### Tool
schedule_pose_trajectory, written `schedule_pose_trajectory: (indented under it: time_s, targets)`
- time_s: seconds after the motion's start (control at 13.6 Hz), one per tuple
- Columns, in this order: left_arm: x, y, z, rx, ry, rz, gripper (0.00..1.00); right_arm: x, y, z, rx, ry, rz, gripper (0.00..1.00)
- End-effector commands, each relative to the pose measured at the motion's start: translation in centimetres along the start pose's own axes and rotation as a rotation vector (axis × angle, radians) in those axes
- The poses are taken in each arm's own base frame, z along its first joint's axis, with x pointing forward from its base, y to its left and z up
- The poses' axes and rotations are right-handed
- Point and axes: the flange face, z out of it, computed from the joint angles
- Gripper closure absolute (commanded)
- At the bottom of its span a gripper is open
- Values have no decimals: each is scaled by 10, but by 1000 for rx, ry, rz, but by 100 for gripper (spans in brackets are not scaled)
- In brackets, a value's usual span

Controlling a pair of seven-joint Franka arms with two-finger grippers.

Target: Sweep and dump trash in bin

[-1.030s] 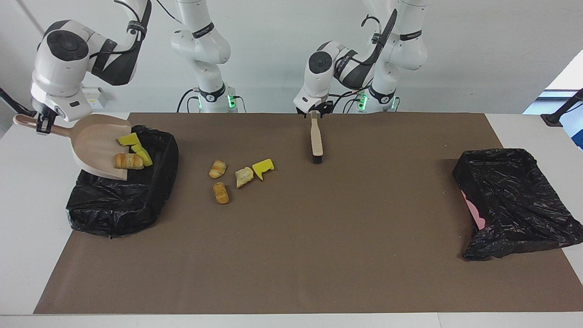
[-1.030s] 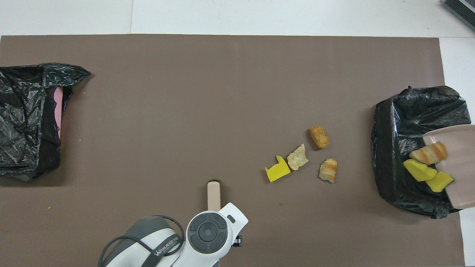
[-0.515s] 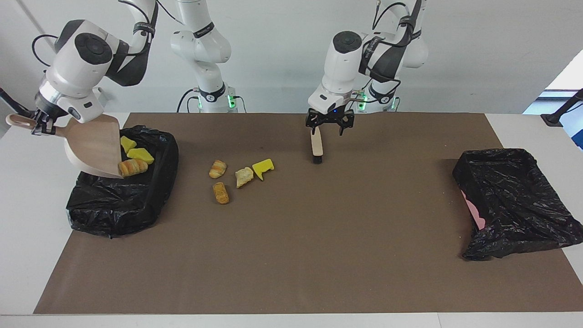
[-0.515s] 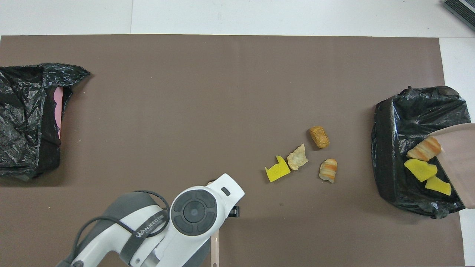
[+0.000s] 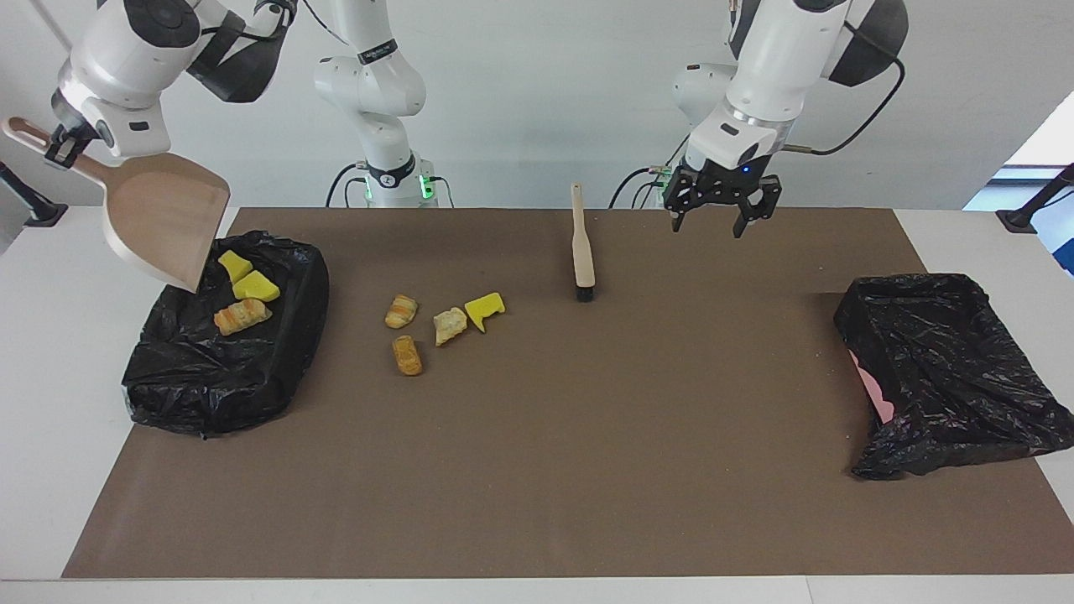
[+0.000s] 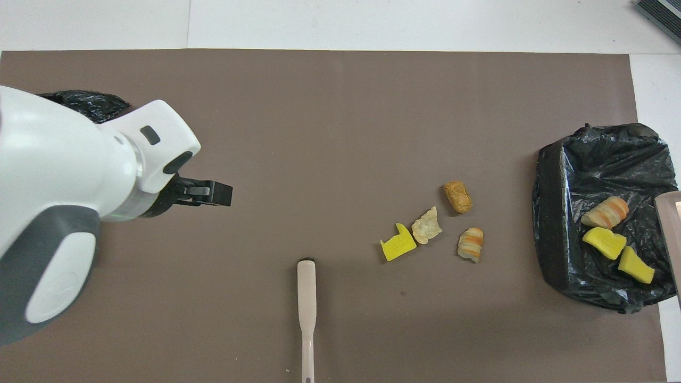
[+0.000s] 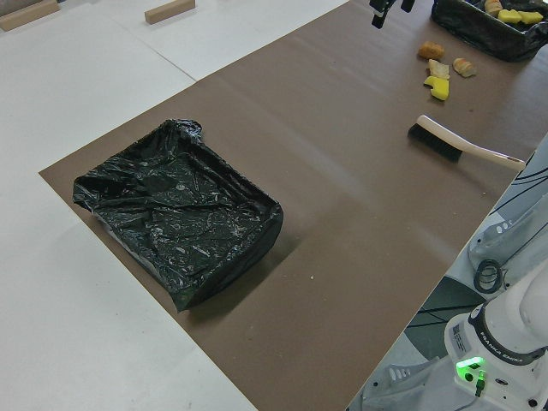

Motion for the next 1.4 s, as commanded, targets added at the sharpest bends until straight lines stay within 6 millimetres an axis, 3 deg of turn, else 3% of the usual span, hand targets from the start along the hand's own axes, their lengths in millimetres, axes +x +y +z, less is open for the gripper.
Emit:
schedule_pose_trajectory:
  time_s: [0.0,0.22,0.44,0.74,0.81,1.03,1.1,1.32]
  targets:
    - [0,-30,-39,23,-18,-7,0,21,-15,-19,58,86,190,100]
    - [-3,-56,-52,27,-66,4,0,64,-17,-51,99,273,394,100]
    - [-5,-89,-66,22,-88,33,0,131,-21,-116,186,441,648,100]
    - [-11,-114,-71,23,-121,44,0,223,-15,-187,349,601,944,100]
    - [-13,-118,-82,22,-125,37,0,254,-9,-207,384,615,1011,100]
    - [-12,-138,-85,13,-148,65,0,319,19,-238,495,628,1209,100]
    - [-14,-139,-87,15,-145,68,0,355,25,-248,514,642,1242,100]
    - [-24,-138,-100,23,-112,66,0,406,60,-264,595,712,1334,100]
